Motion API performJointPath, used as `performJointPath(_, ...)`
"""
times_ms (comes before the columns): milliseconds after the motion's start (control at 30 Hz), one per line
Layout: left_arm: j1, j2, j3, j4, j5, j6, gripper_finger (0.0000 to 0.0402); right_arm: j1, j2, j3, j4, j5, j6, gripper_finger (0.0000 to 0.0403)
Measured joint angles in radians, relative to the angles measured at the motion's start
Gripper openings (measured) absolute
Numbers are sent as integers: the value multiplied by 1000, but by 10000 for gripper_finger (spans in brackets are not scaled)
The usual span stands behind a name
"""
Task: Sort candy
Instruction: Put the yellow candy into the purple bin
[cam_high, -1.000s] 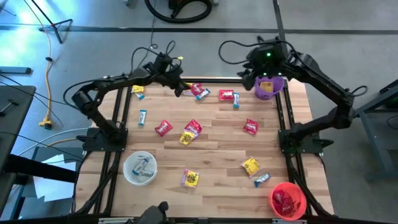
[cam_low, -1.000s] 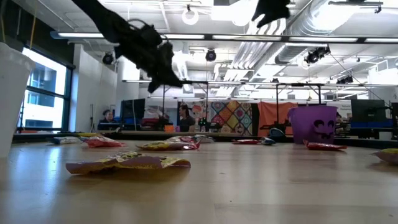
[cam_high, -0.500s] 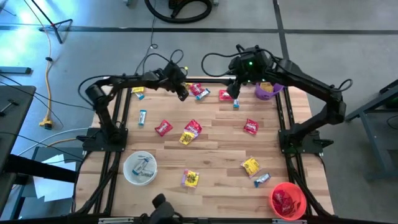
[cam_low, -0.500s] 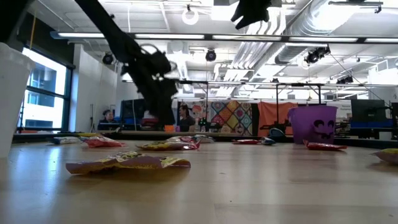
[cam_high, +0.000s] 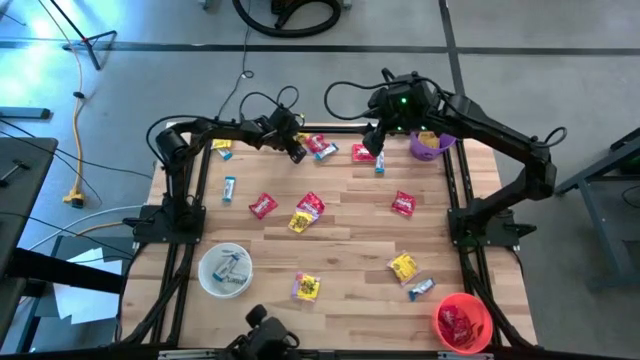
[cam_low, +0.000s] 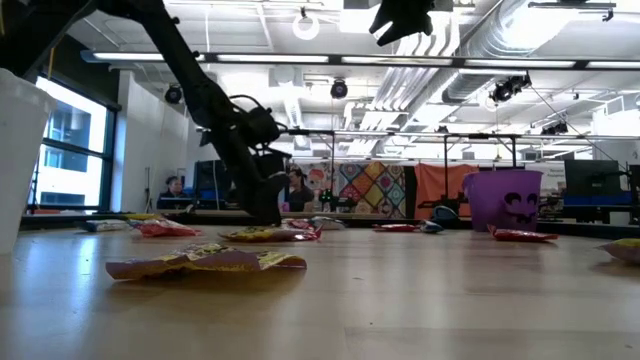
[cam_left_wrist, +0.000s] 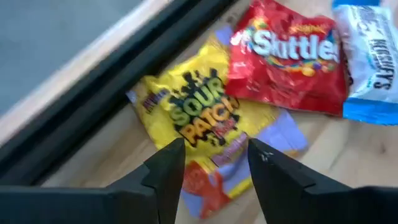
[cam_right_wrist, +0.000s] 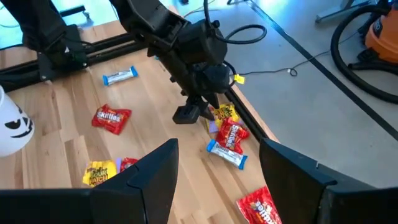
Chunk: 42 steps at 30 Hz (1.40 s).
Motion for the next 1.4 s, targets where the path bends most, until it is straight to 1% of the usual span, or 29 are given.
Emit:
performJointPath(67,0,-1,0,-2,-17,6,145,0,0,0,4,1,0,220)
performJointPath(133,0,0,0,-2,-18,29,117,0,0,0,6,1,1,220)
performJointPath(200,0,0,0,-3,-18,53,77,0,0,0,6,1,1,220)
performJointPath(267,0,0,0,-3,-14,66,28,0,0,0,5,1,1,220)
performJointPath(300,0,0,0,-3,-10,68,15,0,0,0,6,0,1,220)
performJointPath(500,2,-4,0,-32,46,54,1,0,0,0,5,0,-4,220)
performJointPath(667,-2,-53,0,-115,71,96,0,0,0,0,4,0,-6,220)
performJointPath(800,-8,-151,0,-186,85,121,0,0,0,0,3,-1,-8,220)
performJointPath(867,-8,-204,0,-200,123,118,0,0,0,0,3,-1,-9,220)
performJointPath(933,-10,-251,0,-206,147,81,0,0,0,0,3,-1,-21,220)
performJointPath(1000,-13,-277,0,-217,135,54,1,0,0,0,2,-1,-28,220)
performJointPath(1067,-17,-278,0,-245,94,68,8,0,0,0,2,-2,-33,220)
performJointPath(1133,-17,-253,0,-256,101,83,25,0,0,0,2,-1,-34,220)
performJointPath(1167,-17,-235,0,-260,125,84,36,0,0,0,2,-2,-34,220)
performJointPath(1233,-17,-191,0,-255,141,80,63,0,0,0,2,-1,-34,220)
performJointPath(1400,-20,-94,-1,-165,103,60,132,0,0,0,2,-1,-34,220)
